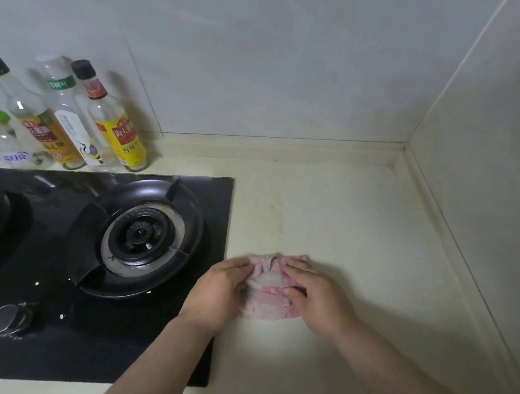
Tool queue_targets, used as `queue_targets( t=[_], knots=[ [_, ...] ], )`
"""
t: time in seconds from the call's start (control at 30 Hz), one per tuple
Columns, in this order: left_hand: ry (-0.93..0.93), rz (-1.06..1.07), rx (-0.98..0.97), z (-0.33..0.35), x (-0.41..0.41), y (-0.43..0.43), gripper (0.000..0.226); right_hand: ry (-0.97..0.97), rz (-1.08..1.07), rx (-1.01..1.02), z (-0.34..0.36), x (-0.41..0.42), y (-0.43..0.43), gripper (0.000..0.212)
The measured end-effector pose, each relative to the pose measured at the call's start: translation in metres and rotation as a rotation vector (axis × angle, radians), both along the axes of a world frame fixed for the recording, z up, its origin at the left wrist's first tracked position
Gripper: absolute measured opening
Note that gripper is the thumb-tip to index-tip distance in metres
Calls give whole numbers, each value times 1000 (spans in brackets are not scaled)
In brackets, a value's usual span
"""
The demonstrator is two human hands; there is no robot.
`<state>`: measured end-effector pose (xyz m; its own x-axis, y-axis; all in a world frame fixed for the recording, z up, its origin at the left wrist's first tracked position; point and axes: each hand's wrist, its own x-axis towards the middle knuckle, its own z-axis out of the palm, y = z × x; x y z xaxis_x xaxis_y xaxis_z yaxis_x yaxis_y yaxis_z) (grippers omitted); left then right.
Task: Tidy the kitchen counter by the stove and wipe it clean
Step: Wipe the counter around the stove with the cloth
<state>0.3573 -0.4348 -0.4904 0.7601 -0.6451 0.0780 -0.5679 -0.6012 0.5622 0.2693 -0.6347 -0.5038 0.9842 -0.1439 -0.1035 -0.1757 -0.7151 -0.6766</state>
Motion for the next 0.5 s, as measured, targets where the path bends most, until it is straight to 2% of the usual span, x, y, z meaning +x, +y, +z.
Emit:
queue_targets(
  t=[0.27, 0.37, 0.5],
  knots=[
    [105, -28, -44, -13, 30, -5, 49, -13, -23, -32, -1, 24, -8, 49],
    [96, -55, 42, -5, 39, -10, 53, -10, -29, -48, 1, 34, -12, 48],
    [87, -179, 218, 4, 48, -15, 81, -3, -27, -61, 4, 49, -21, 46]
  ],
)
